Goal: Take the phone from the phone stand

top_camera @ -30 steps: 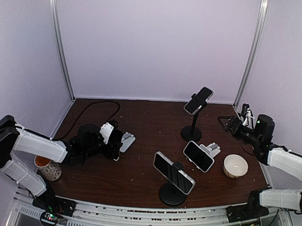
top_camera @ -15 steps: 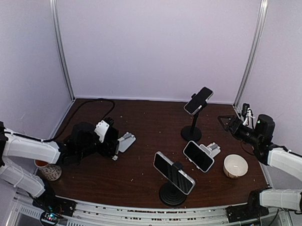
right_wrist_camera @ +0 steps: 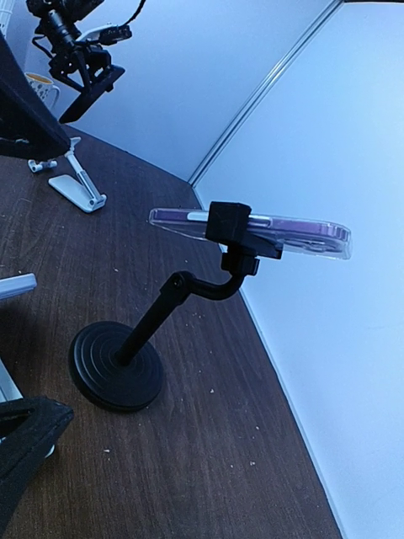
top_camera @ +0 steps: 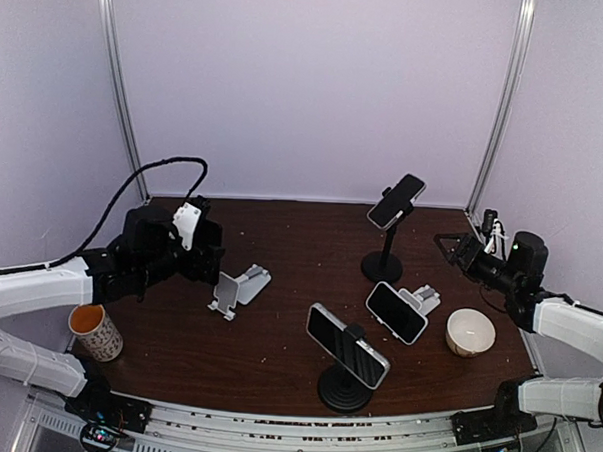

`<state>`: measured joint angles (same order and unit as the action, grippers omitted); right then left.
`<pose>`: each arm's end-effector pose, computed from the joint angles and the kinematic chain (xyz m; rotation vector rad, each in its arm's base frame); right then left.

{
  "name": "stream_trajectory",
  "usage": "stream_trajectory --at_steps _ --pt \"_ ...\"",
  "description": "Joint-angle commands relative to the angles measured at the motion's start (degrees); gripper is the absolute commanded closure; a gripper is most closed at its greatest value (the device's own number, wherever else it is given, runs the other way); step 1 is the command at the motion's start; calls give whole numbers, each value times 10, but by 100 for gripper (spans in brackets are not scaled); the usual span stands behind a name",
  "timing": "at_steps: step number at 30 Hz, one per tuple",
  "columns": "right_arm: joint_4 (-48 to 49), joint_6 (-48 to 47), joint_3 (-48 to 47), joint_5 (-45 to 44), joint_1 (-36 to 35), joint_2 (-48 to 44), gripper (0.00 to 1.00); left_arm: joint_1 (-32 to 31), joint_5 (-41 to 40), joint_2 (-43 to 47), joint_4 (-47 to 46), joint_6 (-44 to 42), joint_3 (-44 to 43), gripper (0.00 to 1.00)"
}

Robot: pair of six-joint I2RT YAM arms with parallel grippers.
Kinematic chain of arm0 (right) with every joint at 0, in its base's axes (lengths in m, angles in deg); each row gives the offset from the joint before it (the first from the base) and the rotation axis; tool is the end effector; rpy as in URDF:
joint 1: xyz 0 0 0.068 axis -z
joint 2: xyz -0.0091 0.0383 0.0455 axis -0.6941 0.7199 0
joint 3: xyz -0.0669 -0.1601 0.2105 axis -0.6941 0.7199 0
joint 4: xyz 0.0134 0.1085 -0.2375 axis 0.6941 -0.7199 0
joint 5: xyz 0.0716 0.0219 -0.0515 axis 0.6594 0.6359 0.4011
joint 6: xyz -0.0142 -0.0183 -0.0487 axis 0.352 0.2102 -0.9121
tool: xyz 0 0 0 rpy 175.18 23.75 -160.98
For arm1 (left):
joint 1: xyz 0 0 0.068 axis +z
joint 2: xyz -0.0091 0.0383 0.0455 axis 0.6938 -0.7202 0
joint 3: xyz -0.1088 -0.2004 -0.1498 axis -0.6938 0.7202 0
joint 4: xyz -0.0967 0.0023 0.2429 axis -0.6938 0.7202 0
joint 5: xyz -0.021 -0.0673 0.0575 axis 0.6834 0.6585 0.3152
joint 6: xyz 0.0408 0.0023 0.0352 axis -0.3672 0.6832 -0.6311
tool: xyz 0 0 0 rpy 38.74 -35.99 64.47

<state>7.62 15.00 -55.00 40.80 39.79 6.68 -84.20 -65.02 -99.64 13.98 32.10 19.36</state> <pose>0.2193 0.0366 0.2280 0.0613 1.8425 1.0631 0.1992 -0.1556 0.2497 0.3910 1.9501 -0.2413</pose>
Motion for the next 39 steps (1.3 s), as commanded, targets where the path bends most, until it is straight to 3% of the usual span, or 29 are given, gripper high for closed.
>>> stream_trajectory --at_steps 1,14,23,39 --pt "28 4 5 9 -4 4 0 42 1 11 91 25 -71 40" --pt "12 -15 -3 21 -3 14 0 237 55 -98 373 19 -263 44" --pt "-31 -37 -9 12 -3 -25 0 323 113 -164 401 7 -274 44" --pt "-43 -46 -14 0 -3 -17 0 360 131 -289 418 -18 -282 46"
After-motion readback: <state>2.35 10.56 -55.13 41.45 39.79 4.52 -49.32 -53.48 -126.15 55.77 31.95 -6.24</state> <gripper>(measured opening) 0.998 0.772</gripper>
